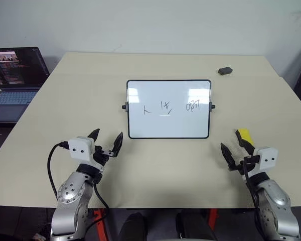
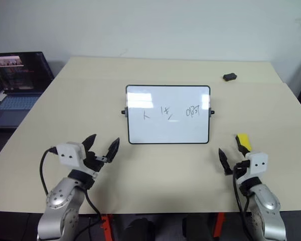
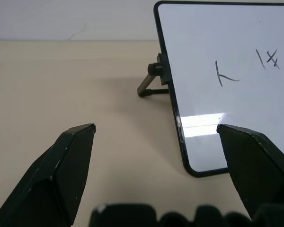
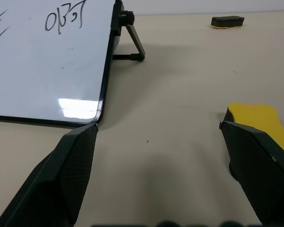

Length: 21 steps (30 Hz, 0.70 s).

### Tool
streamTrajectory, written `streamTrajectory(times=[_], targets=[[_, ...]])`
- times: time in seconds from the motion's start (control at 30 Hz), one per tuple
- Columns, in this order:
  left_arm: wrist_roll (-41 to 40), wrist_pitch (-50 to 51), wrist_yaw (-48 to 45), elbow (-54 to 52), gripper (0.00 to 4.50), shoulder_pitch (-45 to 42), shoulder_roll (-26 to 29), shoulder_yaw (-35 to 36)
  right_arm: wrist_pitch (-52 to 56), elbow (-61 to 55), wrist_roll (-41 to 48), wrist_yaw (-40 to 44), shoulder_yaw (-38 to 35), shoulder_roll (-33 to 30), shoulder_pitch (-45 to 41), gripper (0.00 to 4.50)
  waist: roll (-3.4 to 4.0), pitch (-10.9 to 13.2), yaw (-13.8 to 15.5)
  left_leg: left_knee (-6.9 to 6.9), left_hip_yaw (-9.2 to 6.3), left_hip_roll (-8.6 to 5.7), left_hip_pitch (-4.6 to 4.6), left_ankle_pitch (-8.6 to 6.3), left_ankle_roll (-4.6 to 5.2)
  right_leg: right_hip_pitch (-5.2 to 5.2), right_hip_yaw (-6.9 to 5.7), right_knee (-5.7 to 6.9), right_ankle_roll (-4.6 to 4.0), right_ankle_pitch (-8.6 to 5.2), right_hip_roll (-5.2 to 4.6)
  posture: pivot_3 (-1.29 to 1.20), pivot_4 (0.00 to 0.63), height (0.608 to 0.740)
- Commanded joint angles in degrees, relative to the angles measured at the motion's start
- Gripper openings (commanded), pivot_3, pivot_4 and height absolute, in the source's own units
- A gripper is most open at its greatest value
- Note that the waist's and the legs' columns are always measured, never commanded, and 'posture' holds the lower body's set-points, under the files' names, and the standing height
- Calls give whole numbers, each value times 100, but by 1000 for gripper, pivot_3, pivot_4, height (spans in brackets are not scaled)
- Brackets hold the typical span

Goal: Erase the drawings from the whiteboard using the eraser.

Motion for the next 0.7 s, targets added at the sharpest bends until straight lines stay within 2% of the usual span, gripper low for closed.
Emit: streamTrajectory(times=[0.03, 0.23, 0.47, 0.57, 0.63, 0.7], targets=[[-79, -150, -57, -79, 4500, -18, -51, -31, 101, -293, 47, 115, 37, -154, -72, 4475, 0, 0, 0, 1, 0, 0, 0, 0, 0, 0, 0, 0, 0, 0, 0, 0, 150, 740], [-83, -201, -44, -79, 4500, 13, -74, 71, 251, -493, 73, 94, 33, -225, -22, 4475, 0, 0, 0, 1, -1, 0, 2, 0, 0, 1, -1, 1, 1, 0, 1, 0, 150, 740], [-256, -15, -249, -354, 4500, 50, 245, 176, 445, -776, 120, 207, 90, -302, 6, 4475, 0, 0, -1, 1, -2, 0, 1, 0, 0, 1, -2, 0, 1, 0, 1, 0, 150, 740], [-879, 376, -284, -637, 4500, 58, 347, 505, 599, -786, 125, 266, 279, -309, -160, 4475, 0, 0, -11, 0, -1, 1, 1, 0, 0, 0, -1, 0, 0, 0, 1, 0, 150, 740], [-1268, 693, -513, -860, 4500, 34, 630, 646, 802, -889, 240, 197, 344, -262, -438, 4475, 0, 2, -14, 1, -1, 3, 2, 0, 0, 0, -2, 1, 0, 0, 1, 0, 150, 740], [-1714, 1198, -780, -1166, 4500, -232, 1146, 697, 988, -890, 388, 18, 129, -261, -738, 4475, 3, 3, -8, 2, -2, 3, 2, 1, 0, -2, -3, 5, 0, -1, 2, 0, 150, 740]])
